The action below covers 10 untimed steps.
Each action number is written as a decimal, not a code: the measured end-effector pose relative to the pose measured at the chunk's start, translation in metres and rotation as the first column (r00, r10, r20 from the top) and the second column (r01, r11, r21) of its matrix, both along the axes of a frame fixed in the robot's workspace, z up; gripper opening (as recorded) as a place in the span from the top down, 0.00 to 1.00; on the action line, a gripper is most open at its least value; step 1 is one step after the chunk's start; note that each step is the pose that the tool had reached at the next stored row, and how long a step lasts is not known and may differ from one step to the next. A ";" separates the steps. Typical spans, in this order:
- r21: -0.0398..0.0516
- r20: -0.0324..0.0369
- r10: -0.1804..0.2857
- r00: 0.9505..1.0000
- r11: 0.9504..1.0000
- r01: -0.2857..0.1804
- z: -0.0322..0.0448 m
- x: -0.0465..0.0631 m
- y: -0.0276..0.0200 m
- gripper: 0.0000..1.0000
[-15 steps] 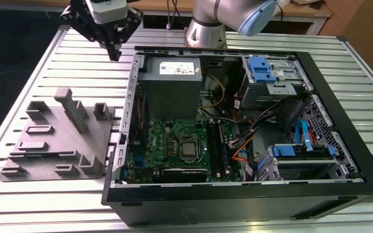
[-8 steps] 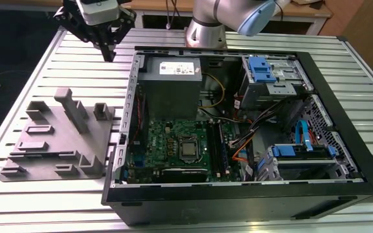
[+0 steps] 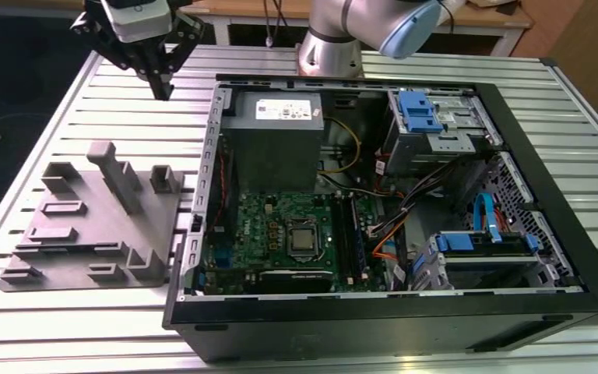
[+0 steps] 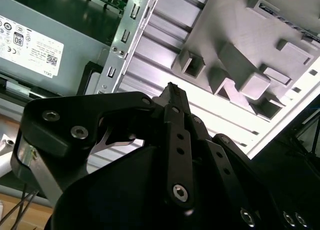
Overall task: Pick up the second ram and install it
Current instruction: 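Reach for the second ram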
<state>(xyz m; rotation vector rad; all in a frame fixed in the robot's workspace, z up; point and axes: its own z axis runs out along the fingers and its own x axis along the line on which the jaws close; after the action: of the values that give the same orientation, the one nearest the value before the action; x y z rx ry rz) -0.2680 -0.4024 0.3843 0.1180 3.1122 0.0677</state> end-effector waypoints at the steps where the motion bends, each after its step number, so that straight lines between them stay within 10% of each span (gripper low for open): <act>1: 0.000 0.000 0.000 1.000 1.000 0.000 -0.0001 -0.002 -0.0002 0.93; 10: 0.000 0.000 0.000 1.000 1.000 0.000 -0.0015 -0.018 -0.0015 0.93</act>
<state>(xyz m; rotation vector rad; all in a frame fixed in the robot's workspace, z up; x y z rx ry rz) -0.2857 -0.4039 0.3828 0.1178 3.1121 0.0677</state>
